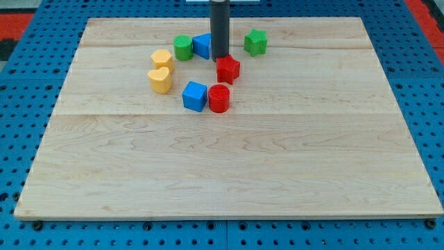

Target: Move the blue cube to the bottom of the blue triangle

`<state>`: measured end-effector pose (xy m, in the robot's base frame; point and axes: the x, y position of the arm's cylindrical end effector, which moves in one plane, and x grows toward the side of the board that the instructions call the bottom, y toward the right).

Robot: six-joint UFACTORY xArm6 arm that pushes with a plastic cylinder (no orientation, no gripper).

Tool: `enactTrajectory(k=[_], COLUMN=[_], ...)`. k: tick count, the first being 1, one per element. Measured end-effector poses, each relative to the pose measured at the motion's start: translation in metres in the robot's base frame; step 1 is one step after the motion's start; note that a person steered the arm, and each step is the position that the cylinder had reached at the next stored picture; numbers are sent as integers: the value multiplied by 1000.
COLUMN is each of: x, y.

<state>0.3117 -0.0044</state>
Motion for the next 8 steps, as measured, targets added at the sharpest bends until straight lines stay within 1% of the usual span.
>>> enactTrajectory(k=[2,3,4,5,6,7,8], x=[-2,-21,-58,-50,-29,-15,-16], y=[4,17,9,-10,-52,-79,-82])
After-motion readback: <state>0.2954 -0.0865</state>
